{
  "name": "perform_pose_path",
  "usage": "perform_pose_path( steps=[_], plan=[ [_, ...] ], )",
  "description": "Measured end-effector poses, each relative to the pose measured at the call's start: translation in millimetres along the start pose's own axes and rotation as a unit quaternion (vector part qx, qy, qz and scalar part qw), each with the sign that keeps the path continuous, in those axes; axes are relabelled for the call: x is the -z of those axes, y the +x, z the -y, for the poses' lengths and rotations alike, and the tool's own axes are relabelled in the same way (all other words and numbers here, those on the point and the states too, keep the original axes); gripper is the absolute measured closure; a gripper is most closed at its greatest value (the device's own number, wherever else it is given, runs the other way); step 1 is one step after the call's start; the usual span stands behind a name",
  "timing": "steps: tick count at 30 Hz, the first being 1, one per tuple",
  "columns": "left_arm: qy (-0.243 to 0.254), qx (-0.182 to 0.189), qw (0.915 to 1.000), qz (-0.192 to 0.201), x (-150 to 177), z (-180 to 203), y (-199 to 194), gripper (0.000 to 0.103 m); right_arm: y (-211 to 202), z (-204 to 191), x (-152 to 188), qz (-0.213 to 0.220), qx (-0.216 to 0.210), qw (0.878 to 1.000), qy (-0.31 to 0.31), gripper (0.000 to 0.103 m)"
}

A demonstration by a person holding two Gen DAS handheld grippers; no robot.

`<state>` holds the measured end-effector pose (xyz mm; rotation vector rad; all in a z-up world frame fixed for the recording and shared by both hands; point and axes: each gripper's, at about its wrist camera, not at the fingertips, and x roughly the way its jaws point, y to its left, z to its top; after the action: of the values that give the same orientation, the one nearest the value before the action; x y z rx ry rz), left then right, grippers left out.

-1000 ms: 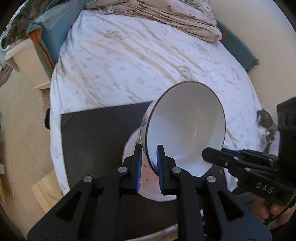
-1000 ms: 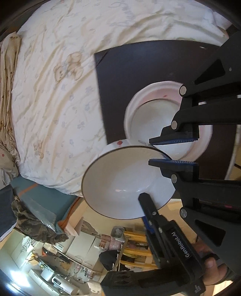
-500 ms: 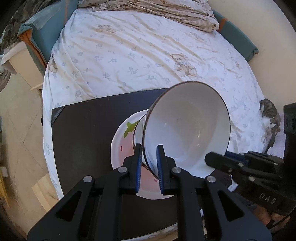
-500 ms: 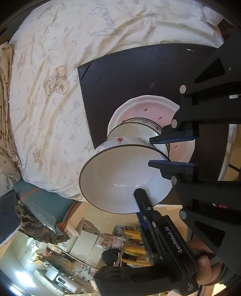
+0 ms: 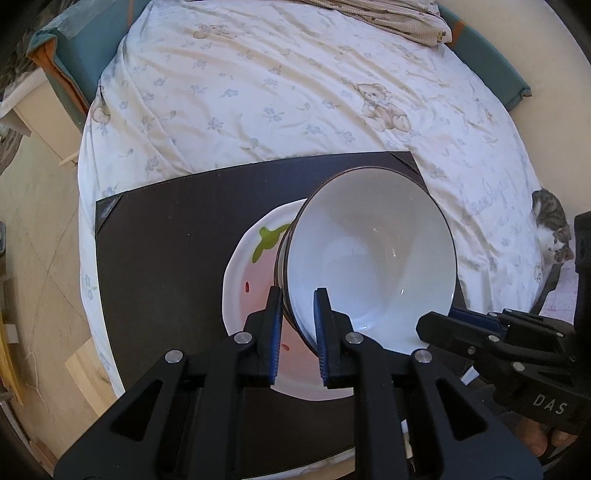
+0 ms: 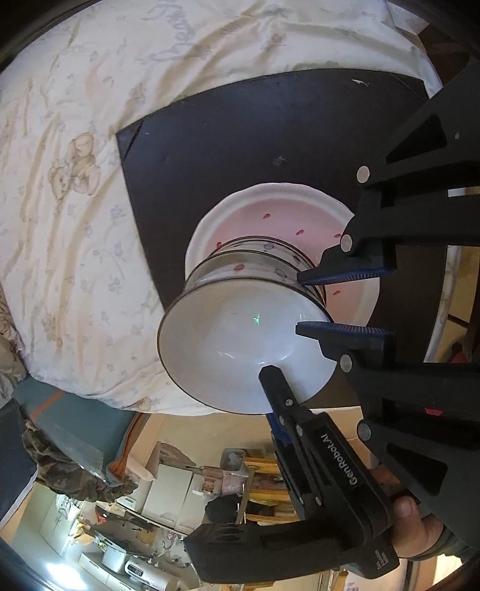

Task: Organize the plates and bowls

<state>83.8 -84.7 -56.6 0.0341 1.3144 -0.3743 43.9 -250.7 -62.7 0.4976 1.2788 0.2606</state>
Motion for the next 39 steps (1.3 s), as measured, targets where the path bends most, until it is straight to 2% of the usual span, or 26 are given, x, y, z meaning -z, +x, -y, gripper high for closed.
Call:
perform_pose_path(
  steps=[9,14,18,20,21,22,26,28,32,34,35,37,39],
  plan=[
    [-0.001,0.001,1.0000,-0.009,-1.9,0.9,6.8,0.086,-3.1,3.1,-0.8,0.003,-0.003,1.000,0.006,0.080],
    [0.020,-0.011,0.9997,-0.002,-0.4,4.5,5.3,0.085,-5.2,6.7,-2.0,0.005,-0.010,1.000,0.014,0.079],
    [0.014,-0.023,0.9996,0.010,3.8,1.4,-1.7,0.069,-8.0,2.2,-1.7,0.014,-0.002,1.000,-0.001,0.077],
    [0.009,-0.025,0.9994,0.024,7.3,-1.0,-9.0,0.066,-11.1,1.2,-0.9,0.022,0.005,1.000,-0.006,0.063],
    [0.006,-0.028,0.9992,0.029,8.4,-2.3,-11.2,0.066,-12.7,1.2,-0.4,0.027,0.006,1.000,-0.007,0.047],
    [0.002,-0.032,0.9988,0.038,10.6,-4.4,-15.8,0.065,-14.5,1.3,-0.1,0.031,0.006,0.999,-0.007,0.043],
    [-0.027,-0.039,0.9967,0.065,16.5,-15.7,-30.4,0.064,-19.1,-0.6,2.2,0.040,0.018,0.999,-0.019,0.043],
    [-0.037,-0.042,0.9953,0.078,19.8,-19.8,-37.0,0.064,-25.3,-4.0,3.4,0.056,0.030,0.998,-0.029,0.030],
    [-0.052,-0.038,0.9925,0.104,30.5,-22.9,-50.2,0.064,-45.8,-15.6,11.7,0.109,0.048,0.991,-0.068,0.015],
    [-0.044,-0.048,0.9906,0.121,38.8,-17.5,-57.5,0.063,-52.9,-18.4,17.2,0.130,0.049,0.987,-0.076,0.002],
    [-0.035,-0.048,0.9900,0.128,43.4,-14.4,-61.2,0.062,-56.6,-19.7,21.1,0.139,0.048,0.986,-0.078,0.000],
    [-0.024,-0.034,0.9886,0.145,54.8,-8.8,-70.1,0.053,-63.4,-19.4,29.5,0.157,0.051,0.984,-0.073,0.000],
    [-0.020,-0.036,0.9860,0.162,66.3,-4.7,-78.7,0.041,-68.7,-19.0,37.4,0.167,0.046,0.982,-0.070,0.000]
  ],
)
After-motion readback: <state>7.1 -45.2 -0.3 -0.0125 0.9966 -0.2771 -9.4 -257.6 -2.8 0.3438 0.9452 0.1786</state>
